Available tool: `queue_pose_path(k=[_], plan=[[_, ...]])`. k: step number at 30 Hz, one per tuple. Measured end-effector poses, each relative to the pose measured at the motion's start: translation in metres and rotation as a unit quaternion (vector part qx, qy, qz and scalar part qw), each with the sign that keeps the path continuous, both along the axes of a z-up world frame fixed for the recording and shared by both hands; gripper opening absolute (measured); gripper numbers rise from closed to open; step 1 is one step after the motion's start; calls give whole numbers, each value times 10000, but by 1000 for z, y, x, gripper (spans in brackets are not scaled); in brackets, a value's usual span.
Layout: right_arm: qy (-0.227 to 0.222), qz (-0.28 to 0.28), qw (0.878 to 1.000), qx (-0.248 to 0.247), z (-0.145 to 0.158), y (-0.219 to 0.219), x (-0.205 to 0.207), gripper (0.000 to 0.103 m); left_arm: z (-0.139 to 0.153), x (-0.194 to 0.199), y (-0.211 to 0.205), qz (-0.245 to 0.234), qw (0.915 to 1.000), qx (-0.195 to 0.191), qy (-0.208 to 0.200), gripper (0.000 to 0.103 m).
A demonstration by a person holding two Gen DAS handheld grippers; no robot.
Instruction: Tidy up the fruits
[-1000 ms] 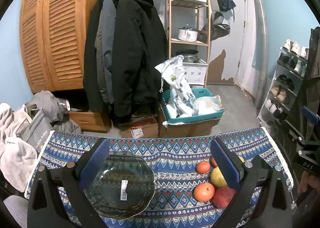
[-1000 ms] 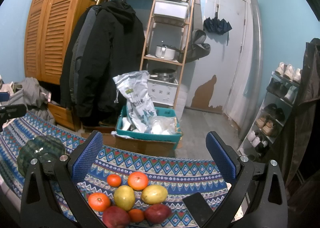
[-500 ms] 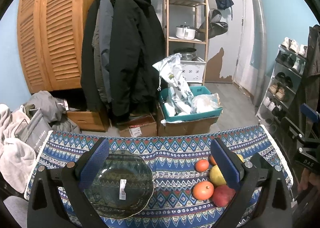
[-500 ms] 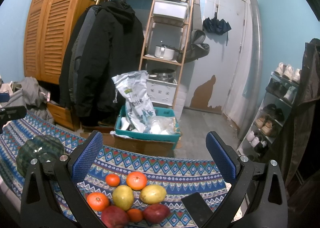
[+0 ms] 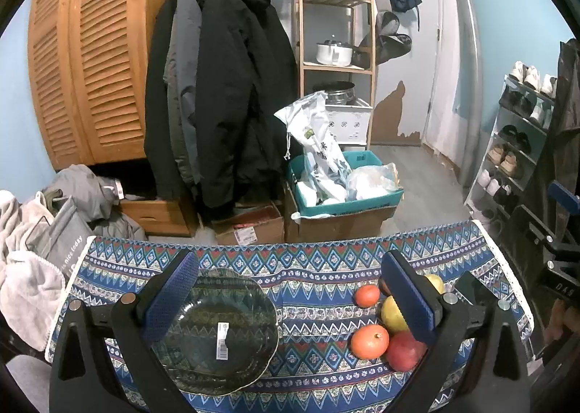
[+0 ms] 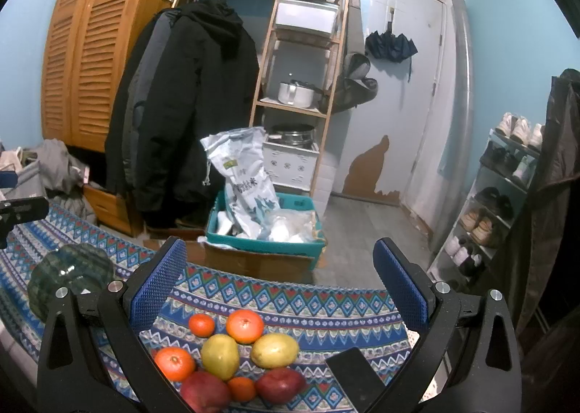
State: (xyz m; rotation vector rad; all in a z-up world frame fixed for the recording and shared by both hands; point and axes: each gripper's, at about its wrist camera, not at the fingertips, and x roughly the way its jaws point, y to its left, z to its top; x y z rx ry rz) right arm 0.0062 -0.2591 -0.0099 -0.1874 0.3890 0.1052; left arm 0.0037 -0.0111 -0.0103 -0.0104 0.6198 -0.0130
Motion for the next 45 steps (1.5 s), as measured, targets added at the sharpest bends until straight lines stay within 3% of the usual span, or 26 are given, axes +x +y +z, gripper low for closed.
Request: queue_pose_path(k=[13,22,38,45], plan=[[100,-76,9999,-33,-4,-22,1,101,-11,6,-9,-105,9997,78,187,102],[393,-209,9989,-146,-20,-24,7,101,-39,17,-18,-316,9969,36,722,102],[1424,-493,9882,-278,-81,-52,21,101,-106,37,-42,-526,9838,213,1702,102],[1977,-555,9785,-183,-108,-65,26,101,-138,42,-60,-694,9750,513,2047,102]])
